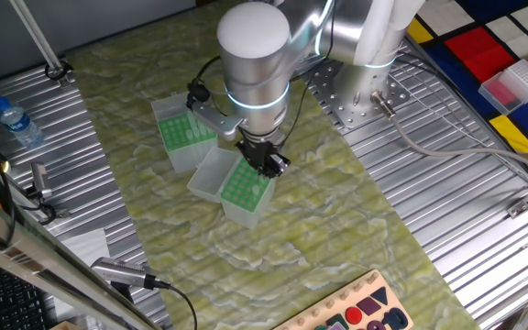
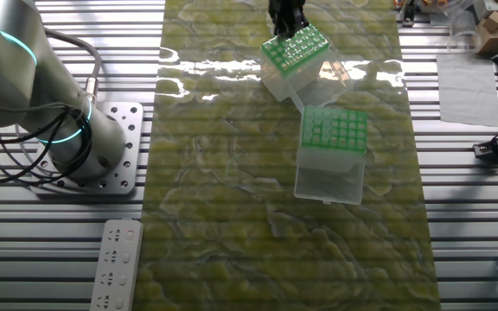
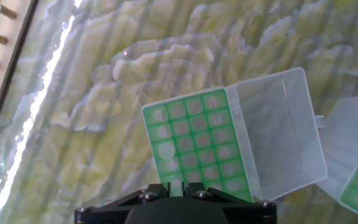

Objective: Transfer all large pipette tips from one holder to another

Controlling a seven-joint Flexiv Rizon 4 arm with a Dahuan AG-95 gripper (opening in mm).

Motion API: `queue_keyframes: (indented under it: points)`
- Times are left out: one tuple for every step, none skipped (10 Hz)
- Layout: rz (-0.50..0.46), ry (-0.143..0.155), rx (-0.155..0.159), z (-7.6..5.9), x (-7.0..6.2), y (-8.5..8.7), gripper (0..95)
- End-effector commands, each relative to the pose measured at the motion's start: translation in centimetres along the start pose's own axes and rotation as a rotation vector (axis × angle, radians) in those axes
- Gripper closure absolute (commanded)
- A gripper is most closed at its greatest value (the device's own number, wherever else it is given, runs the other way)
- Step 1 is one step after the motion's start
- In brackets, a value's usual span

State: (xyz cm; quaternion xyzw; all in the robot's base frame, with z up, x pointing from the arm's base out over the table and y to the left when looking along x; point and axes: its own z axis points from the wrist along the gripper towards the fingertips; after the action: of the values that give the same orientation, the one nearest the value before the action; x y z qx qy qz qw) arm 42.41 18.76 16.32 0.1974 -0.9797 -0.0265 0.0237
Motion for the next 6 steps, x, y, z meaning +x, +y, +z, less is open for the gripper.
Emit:
queue_keyframes:
  points:
    - [0.017, 0.005, 0.006, -1.5, 0.2, -0.2, 95.0]
    - [0.039, 0.017, 0.016, -3.2, 0.4, -0.2, 95.0]
    - [0.051, 0.019, 0.019, -4.3, 0.5, -0.1, 95.0]
    - [0.064, 0.029, 0.034, -6.0, 0.6, 0.1, 95.0]
    - [0.073, 0.036, 0.039, -7.1, 0.7, 0.4, 95.0]
    - [0.082, 0.035, 0.038, -8.0, 0.7, 0.6, 95.0]
